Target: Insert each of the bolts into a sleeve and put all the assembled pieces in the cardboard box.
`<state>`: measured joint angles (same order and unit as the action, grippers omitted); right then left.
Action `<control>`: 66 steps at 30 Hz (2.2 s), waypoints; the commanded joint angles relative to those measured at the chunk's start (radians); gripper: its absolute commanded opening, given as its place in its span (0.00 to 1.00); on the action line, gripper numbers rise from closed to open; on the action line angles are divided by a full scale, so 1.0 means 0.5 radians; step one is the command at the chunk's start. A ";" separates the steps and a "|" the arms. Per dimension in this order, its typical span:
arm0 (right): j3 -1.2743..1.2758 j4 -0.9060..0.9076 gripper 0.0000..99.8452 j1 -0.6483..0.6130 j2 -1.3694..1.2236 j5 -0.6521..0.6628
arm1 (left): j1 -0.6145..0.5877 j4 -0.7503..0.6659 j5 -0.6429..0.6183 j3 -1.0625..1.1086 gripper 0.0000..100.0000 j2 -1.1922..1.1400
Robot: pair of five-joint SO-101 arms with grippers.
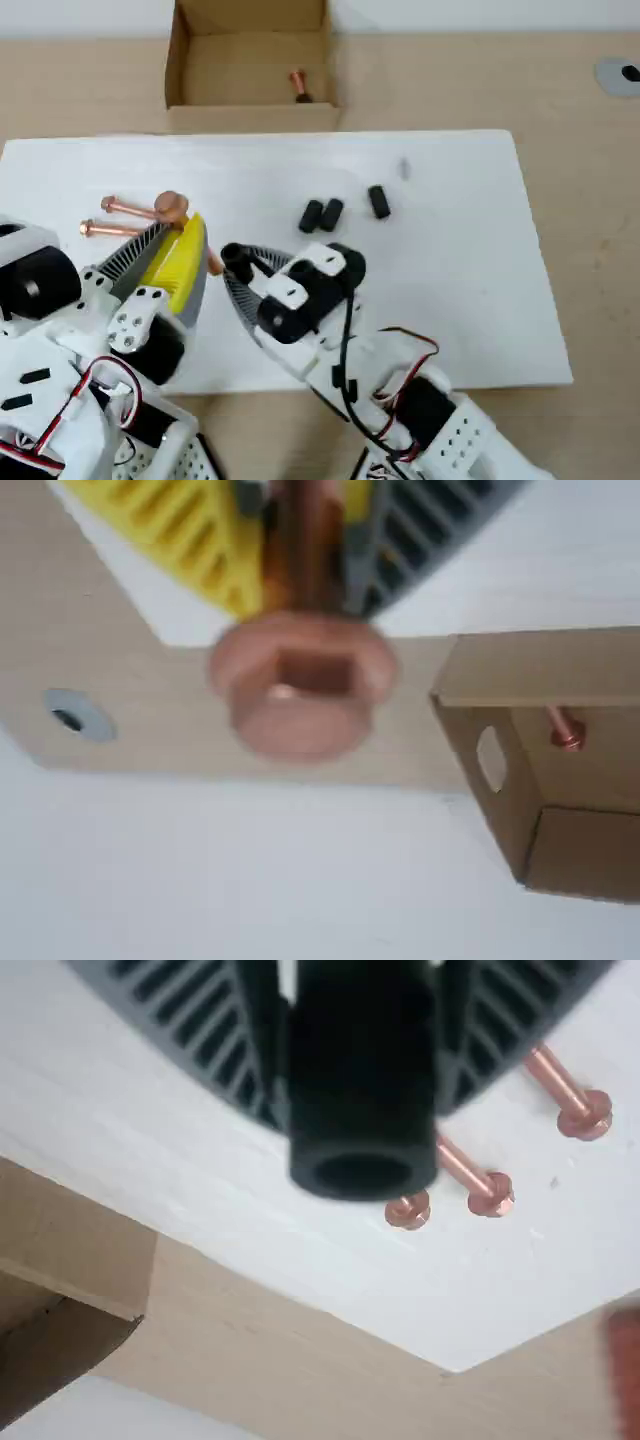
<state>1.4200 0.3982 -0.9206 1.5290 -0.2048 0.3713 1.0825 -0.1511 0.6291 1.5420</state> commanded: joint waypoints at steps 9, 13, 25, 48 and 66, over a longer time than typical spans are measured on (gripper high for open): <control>-0.020 -0.061 0.01 -0.029 0.054 0.006 | 0.031 -0.331 0.049 0.267 0.01 -0.005; -0.038 -0.058 0.01 -0.029 0.054 0.006 | 0.028 -0.537 0.061 0.387 0.01 -0.005; -0.066 -0.058 0.01 -0.020 0.054 0.006 | 0.028 -0.433 0.061 0.353 0.01 -0.005; -0.167 -0.058 0.01 -0.020 0.057 0.015 | -0.147 -0.411 0.129 0.417 0.01 -0.005; -0.155 -0.058 0.01 -0.029 0.057 0.006 | -0.138 -0.411 0.031 0.448 0.01 -0.008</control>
<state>1.4185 0.3951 -0.9206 1.5290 -0.2048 0.3115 0.9045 -0.1235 0.8592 1.5328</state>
